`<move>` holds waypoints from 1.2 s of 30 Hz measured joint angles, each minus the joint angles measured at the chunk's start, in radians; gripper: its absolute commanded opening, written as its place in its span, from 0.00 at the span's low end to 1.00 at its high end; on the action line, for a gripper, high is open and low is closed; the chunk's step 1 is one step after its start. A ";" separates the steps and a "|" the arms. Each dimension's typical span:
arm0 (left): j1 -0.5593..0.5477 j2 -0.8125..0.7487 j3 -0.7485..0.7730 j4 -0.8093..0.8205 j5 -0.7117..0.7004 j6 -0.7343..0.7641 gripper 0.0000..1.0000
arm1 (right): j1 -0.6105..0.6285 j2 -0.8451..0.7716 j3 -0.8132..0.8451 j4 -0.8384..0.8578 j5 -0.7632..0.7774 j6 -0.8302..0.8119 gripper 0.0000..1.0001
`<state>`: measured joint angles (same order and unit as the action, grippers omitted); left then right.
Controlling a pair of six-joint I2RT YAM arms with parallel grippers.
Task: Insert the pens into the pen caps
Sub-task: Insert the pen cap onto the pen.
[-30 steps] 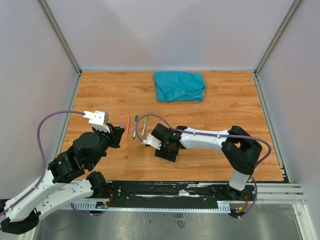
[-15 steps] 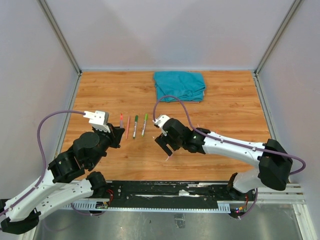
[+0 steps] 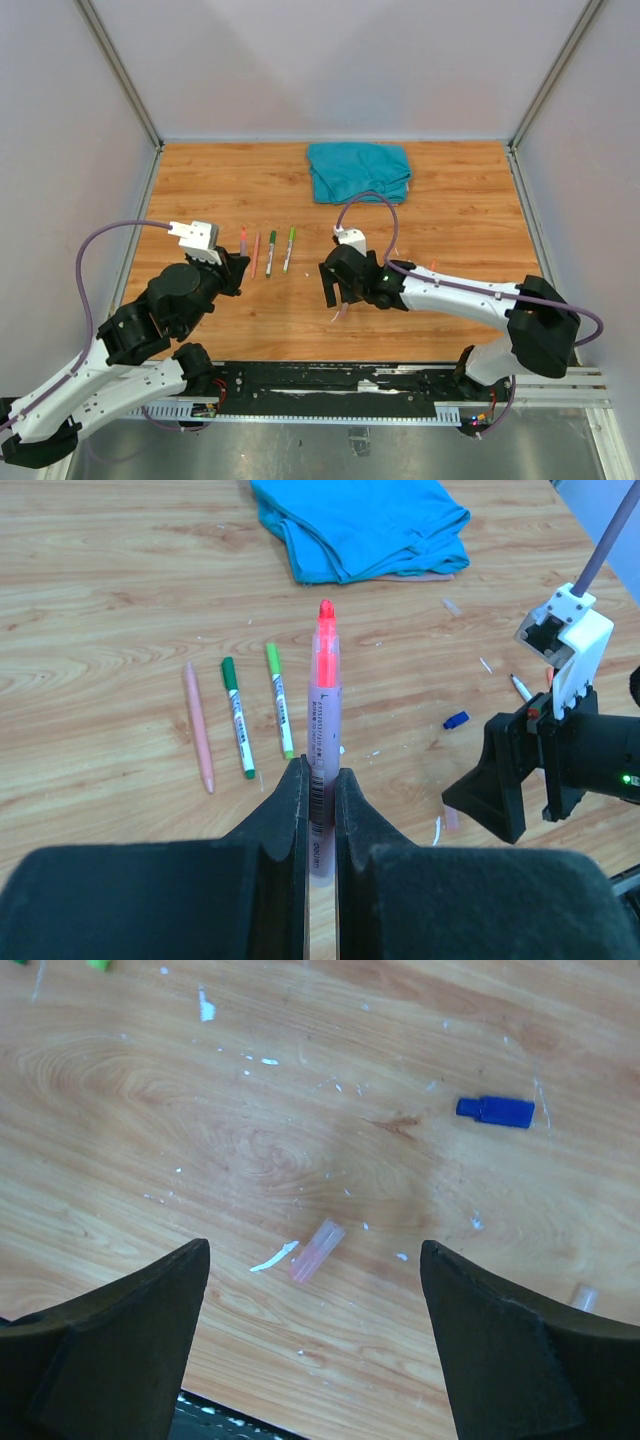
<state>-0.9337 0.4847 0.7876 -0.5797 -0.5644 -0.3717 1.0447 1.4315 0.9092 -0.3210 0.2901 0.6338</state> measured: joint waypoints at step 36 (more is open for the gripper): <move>0.000 0.009 0.000 0.000 0.000 0.000 0.01 | 0.035 0.333 0.214 -0.364 0.040 0.690 0.47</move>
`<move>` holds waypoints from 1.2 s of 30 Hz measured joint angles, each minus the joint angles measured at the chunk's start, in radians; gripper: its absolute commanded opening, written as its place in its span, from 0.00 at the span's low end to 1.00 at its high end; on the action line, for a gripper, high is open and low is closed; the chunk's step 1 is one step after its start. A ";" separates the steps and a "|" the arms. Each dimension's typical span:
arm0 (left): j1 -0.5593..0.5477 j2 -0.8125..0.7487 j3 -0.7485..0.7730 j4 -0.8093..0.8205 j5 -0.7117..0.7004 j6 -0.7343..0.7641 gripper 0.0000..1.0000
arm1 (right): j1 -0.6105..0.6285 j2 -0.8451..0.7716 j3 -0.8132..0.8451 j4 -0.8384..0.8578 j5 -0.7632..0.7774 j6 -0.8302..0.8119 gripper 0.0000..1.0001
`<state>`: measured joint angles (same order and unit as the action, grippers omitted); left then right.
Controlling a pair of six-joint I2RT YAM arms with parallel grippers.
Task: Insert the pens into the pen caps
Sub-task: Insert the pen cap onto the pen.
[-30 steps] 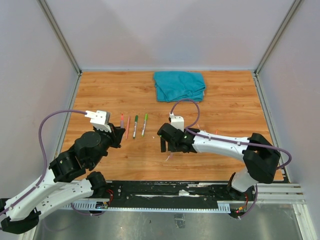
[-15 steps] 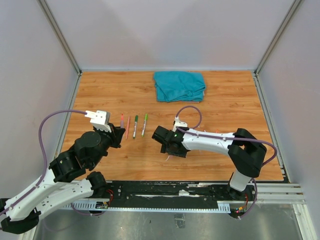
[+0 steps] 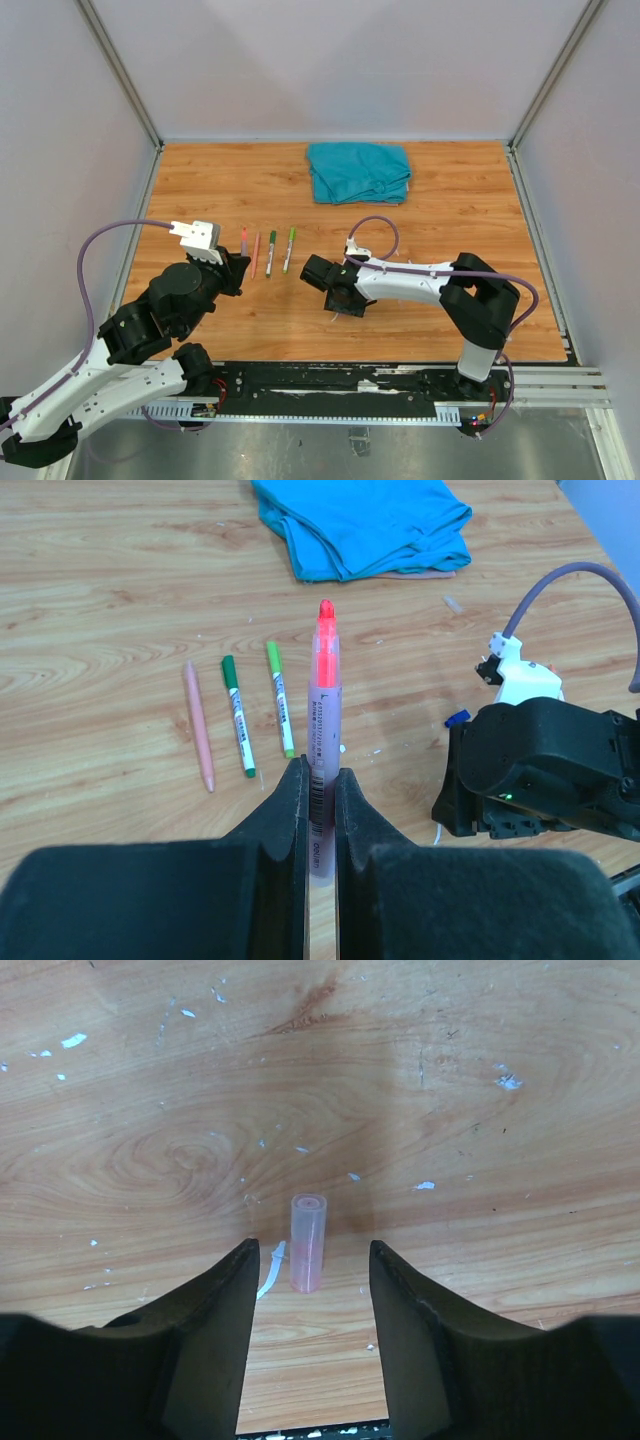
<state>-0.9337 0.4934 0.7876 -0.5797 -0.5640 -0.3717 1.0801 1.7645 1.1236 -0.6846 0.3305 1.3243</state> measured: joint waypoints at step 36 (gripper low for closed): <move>0.000 0.103 -0.007 0.089 0.072 -0.023 0.01 | -0.017 -0.382 -0.300 0.323 0.005 -0.371 0.01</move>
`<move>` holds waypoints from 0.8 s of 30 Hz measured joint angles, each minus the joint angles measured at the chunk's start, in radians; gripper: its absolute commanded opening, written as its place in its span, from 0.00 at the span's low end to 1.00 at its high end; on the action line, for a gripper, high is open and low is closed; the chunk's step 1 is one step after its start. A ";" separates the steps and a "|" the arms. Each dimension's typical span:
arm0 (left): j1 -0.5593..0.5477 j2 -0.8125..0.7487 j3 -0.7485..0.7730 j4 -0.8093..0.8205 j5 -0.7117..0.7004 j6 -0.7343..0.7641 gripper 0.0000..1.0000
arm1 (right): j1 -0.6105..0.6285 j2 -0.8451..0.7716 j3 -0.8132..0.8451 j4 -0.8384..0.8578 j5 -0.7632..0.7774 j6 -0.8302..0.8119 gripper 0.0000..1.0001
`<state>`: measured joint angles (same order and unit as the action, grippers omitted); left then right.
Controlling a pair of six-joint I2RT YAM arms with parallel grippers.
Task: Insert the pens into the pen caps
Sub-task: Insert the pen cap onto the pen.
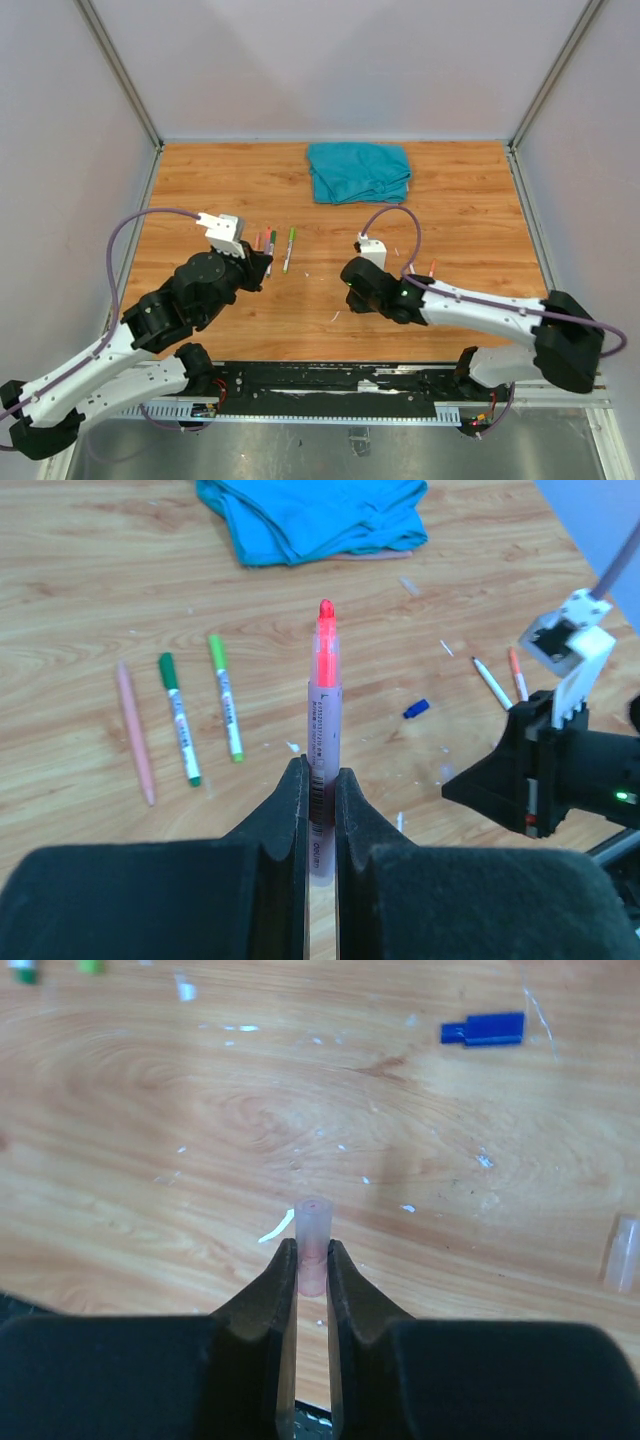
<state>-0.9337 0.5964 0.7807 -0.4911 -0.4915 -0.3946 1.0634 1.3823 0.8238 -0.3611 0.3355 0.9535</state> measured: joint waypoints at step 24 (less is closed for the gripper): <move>-0.349 0.397 -0.211 0.569 0.011 -0.235 0.00 | -0.003 -0.806 -0.269 0.146 -0.172 -0.498 0.01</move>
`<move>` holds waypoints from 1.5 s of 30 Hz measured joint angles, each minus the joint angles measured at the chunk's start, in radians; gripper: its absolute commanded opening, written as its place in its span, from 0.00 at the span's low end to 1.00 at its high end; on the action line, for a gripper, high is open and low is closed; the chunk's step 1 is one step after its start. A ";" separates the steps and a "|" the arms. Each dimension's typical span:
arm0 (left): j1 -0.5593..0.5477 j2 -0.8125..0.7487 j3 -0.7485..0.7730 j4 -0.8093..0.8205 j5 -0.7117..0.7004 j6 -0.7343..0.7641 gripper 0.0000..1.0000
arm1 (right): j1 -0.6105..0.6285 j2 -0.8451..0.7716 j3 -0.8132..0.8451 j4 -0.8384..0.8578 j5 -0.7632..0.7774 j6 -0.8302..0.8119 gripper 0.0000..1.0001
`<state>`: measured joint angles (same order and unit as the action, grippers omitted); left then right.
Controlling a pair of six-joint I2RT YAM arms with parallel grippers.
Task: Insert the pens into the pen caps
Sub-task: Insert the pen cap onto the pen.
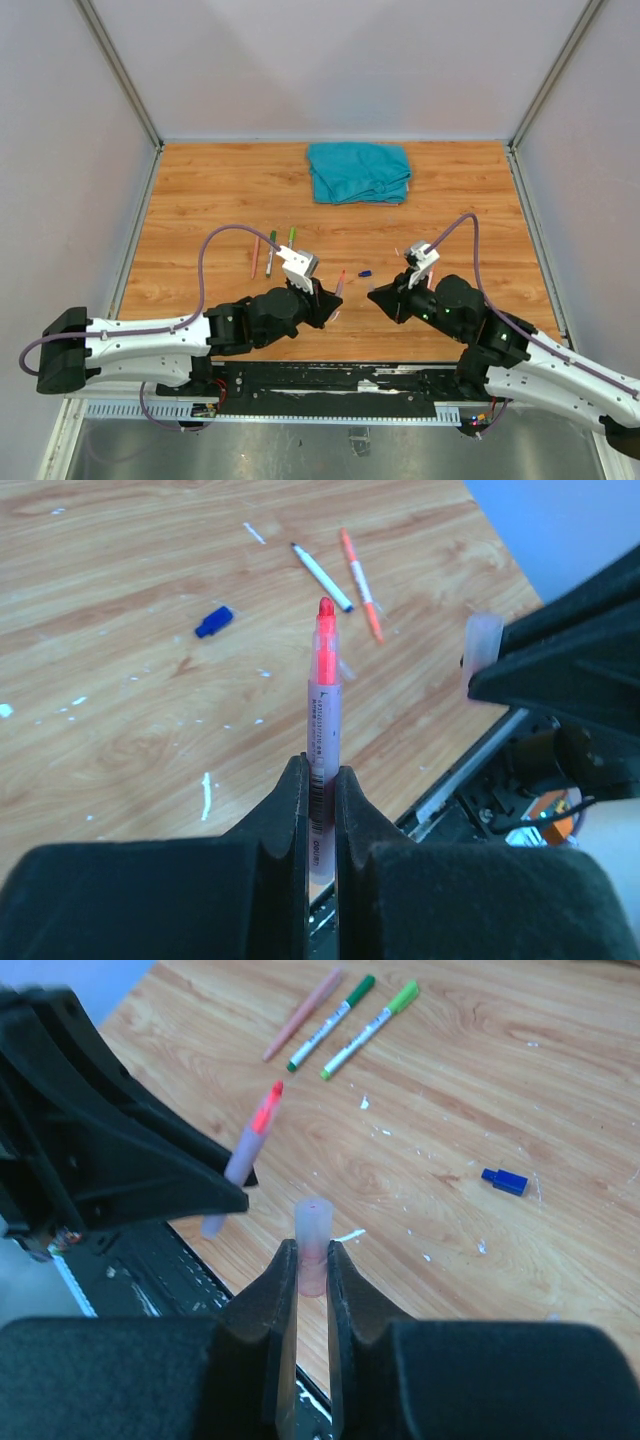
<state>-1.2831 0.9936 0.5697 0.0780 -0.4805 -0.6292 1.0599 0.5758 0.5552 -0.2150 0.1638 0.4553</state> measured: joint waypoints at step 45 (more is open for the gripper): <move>-0.042 0.114 -0.322 0.934 0.135 0.333 0.01 | -0.057 -0.098 -0.190 0.646 0.172 0.064 0.01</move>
<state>-1.3247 1.1076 0.2478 1.0119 -0.3454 -0.2966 1.0027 0.4774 0.3649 0.4309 0.3363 0.5190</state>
